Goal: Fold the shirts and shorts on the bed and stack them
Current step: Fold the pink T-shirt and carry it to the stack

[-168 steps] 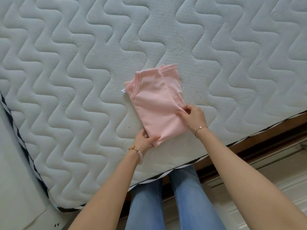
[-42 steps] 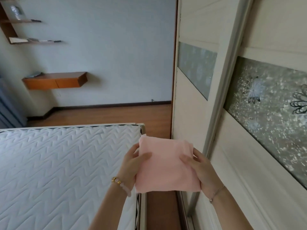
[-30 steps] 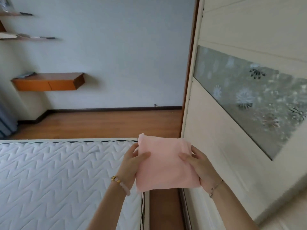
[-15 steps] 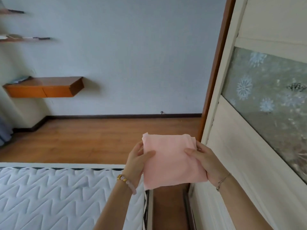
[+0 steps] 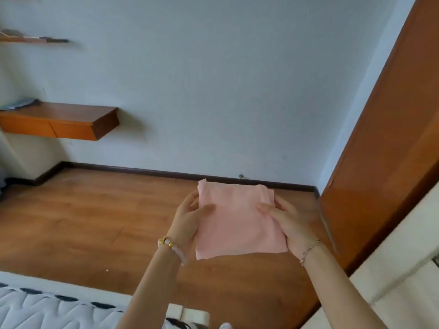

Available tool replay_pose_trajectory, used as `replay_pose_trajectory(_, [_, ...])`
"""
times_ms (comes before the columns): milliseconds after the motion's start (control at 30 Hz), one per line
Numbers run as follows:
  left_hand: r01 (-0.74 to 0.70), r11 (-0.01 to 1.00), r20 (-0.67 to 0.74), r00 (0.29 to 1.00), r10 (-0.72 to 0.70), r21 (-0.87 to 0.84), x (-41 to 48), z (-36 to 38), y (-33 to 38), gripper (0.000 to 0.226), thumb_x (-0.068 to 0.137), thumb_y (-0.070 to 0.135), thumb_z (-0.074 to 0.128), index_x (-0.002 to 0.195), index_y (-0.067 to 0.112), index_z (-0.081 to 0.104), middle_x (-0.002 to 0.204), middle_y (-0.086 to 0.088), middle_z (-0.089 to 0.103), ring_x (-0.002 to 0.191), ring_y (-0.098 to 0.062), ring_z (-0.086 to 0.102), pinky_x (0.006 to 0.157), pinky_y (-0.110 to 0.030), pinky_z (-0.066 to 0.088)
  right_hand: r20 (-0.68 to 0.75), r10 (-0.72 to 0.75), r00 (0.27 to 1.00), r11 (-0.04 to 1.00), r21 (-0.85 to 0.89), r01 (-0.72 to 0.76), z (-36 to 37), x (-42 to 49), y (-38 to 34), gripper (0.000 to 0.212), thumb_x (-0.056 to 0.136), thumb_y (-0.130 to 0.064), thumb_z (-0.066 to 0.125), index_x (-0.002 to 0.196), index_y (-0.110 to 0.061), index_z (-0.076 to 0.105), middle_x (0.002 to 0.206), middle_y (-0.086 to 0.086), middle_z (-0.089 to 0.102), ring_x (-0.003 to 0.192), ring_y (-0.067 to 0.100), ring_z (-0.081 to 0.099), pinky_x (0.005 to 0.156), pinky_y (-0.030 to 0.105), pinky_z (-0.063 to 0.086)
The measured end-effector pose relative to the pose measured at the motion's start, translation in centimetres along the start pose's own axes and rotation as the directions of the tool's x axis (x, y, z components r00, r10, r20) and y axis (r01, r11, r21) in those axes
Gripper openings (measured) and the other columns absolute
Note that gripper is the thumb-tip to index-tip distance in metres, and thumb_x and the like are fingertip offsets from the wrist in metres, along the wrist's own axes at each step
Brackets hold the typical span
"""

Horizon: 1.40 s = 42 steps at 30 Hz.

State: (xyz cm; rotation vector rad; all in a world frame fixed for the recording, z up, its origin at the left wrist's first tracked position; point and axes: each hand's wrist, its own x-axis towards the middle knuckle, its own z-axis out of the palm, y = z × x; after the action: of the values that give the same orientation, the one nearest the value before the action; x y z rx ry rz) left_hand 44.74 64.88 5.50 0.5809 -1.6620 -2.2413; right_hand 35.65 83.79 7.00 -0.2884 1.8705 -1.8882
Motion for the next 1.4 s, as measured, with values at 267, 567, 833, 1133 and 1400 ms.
replay_pose_trajectory(267, [-0.036,0.999,-0.07,0.997,0.034,-0.026,17.0,-3.5,3.5,0.029,0.084,0.003,0.061,0.109,0.018,0.062,0.102,-0.008,0.071,0.093,-0.025,0.067,0.07,-0.034,0.052,0.095,0.032,0.995,0.999,0.015,-0.033,4.4,18.9,-3.3,0.037,0.081,-0.019,0.07,0.117,-0.024,0.063,0.109,0.0,0.07,0.101,0.019,0.066,0.088,0.036,0.052])
replay_pose_trajectory(567, [-0.05,0.999,-0.272,0.961,0.045,-0.01,29.0,-10.2,6.9,0.032,0.079,0.009,0.064,0.108,0.023,0.063,0.101,-0.008,0.071,0.095,-0.028,0.066,0.081,-0.043,0.055,0.304,0.065,0.95,0.995,-0.092,-0.039,12.5,35.9,-5.2,0.029,0.082,-0.024,0.069,0.111,-0.024,0.066,0.106,-0.001,0.071,0.099,0.019,0.067,0.089,0.038,0.052])
replay_pose_trajectory(833, [-0.102,0.994,-0.508,0.859,0.062,-0.05,38.7,-17.7,9.7,0.033,0.085,0.005,0.061,0.113,0.021,0.06,0.103,-0.009,0.07,0.095,-0.029,0.066,0.077,-0.04,0.055,0.532,0.071,0.844,0.988,-0.154,0.014,22.7,49.8,-6.4,0.025,0.085,-0.024,0.066,0.109,-0.026,0.065,0.107,-0.001,0.069,0.1,0.019,0.065,0.09,0.037,0.052])
replay_pose_trajectory(1133, [-0.213,0.977,-0.779,0.617,0.116,-0.022,41.0,-30.6,14.8,0.029,0.086,0.004,0.059,0.111,0.019,0.06,0.1,-0.007,0.07,0.087,-0.022,0.066,0.064,-0.031,0.052,0.816,0.089,0.571,0.972,-0.195,0.127,41.2,58.8,-7.5,0.025,0.083,-0.032,0.068,0.107,-0.03,0.066,0.108,-0.004,0.069,0.103,0.019,0.064,0.089,0.039,0.052])
replay_pose_trajectory(1400, [-0.264,0.964,-0.897,0.418,0.141,0.029,38.7,-47.8,17.2,0.033,0.087,0.003,0.058,0.119,0.014,0.056,0.099,-0.007,0.066,0.081,-0.019,0.064,0.065,-0.032,0.057,0.939,0.123,0.321,0.965,-0.188,0.18,63.0,59.5,-4.9,0.023,0.086,-0.025,0.063,0.109,-0.03,0.063,0.102,-0.004,0.069,0.09,0.014,0.065,0.07,0.028,0.052])
